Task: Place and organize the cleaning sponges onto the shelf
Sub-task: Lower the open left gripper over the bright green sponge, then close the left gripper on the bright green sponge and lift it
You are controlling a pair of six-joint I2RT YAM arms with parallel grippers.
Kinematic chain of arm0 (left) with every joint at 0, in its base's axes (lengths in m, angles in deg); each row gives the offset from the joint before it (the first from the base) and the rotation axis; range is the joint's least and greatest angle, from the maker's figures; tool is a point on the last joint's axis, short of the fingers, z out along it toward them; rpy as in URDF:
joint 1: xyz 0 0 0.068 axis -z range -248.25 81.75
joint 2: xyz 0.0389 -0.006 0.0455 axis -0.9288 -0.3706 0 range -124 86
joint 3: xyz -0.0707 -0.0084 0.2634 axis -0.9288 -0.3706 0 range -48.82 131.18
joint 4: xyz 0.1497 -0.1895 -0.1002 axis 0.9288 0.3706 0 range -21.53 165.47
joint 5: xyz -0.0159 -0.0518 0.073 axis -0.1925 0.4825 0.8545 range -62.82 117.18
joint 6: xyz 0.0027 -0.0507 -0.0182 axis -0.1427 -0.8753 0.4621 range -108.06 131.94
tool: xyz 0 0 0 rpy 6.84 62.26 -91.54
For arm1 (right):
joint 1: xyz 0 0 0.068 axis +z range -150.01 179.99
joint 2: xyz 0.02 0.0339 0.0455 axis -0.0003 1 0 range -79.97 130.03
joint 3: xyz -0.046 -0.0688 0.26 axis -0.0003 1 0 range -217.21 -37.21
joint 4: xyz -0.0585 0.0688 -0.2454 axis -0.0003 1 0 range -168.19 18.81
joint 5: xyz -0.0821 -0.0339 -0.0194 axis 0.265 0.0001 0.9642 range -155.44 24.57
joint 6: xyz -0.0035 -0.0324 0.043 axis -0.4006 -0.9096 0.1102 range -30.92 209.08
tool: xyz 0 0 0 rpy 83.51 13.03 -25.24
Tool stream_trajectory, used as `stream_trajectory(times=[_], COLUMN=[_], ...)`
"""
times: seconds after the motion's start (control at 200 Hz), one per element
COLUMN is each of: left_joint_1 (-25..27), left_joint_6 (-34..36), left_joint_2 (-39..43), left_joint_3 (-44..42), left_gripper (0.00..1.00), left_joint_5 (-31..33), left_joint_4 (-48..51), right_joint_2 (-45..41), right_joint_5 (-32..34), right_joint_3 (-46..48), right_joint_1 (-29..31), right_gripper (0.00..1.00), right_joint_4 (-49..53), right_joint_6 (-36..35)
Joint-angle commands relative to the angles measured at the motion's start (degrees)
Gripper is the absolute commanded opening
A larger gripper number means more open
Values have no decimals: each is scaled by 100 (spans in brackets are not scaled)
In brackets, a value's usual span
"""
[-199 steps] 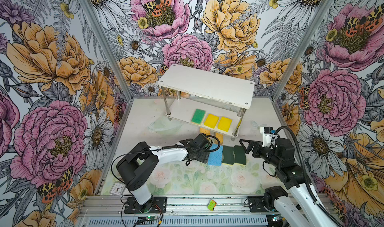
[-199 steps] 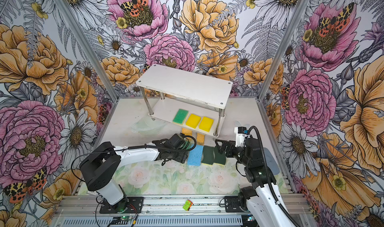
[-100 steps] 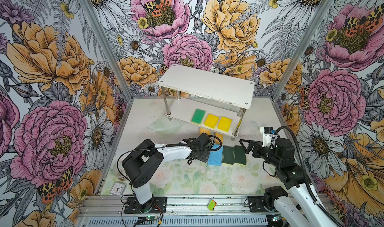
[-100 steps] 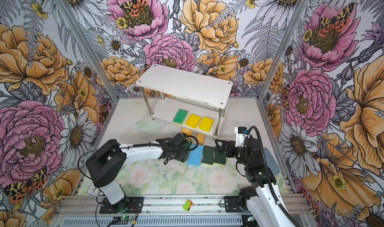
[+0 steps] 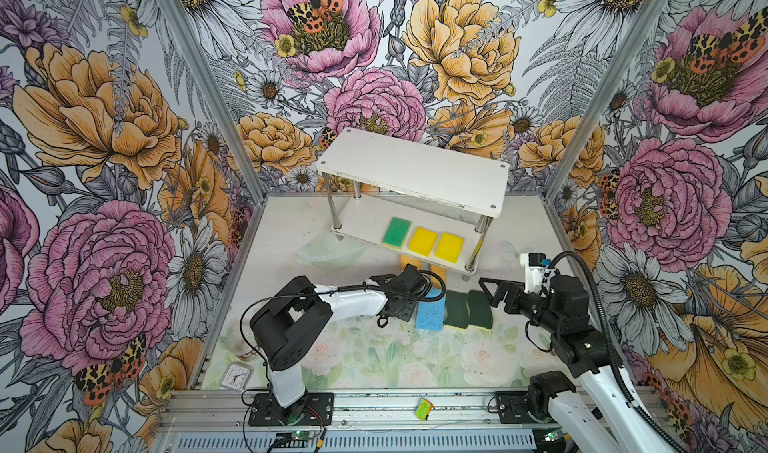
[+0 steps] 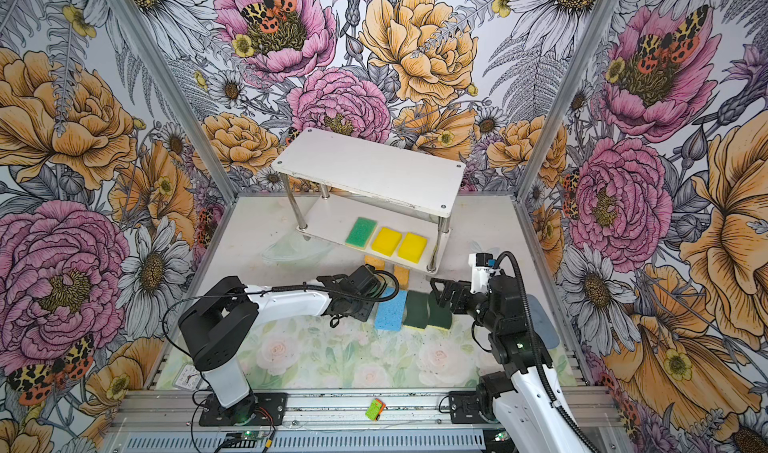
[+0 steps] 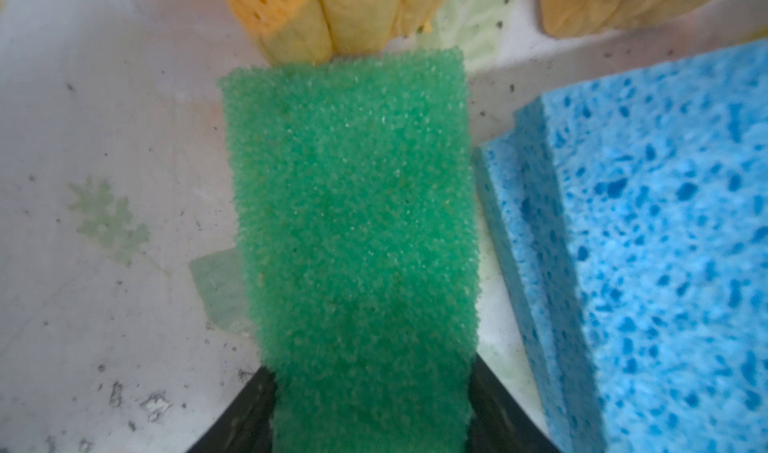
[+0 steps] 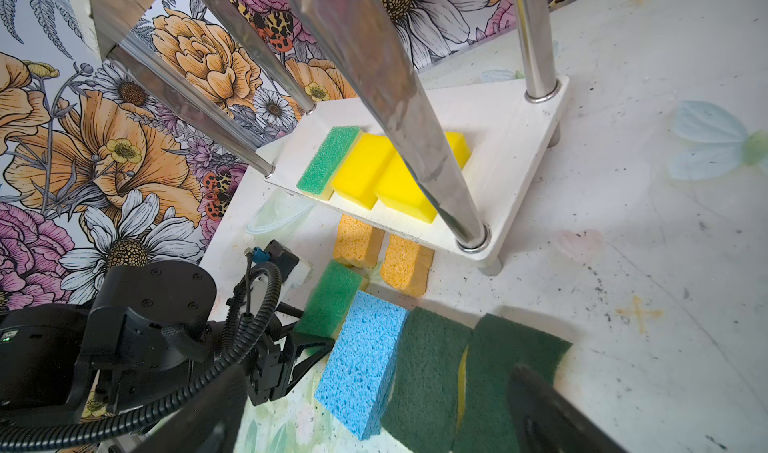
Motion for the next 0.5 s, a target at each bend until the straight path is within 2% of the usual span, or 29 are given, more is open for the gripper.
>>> stream_trajectory(times=[0.0, 0.09, 0.495], left_joint_1=[18, 28, -32], left_joint_6=[59, 57, 168], left_joint_2=[-83, 36, 1288], left_joint_3=[46, -17, -323], left_gripper=[54, 50, 48], left_joint_5=[280, 288, 472], left_joint_4=[104, 143, 653], right_joint_2=[37, 68, 152], right_joint_5=[84, 86, 86], right_joint_3=[-79, -88, -123], right_joint_1=[35, 34, 32], right_gripper=[100, 100, 100], right_joint_4=[-10, -10, -20], right_joint_6=[-51, -47, -56])
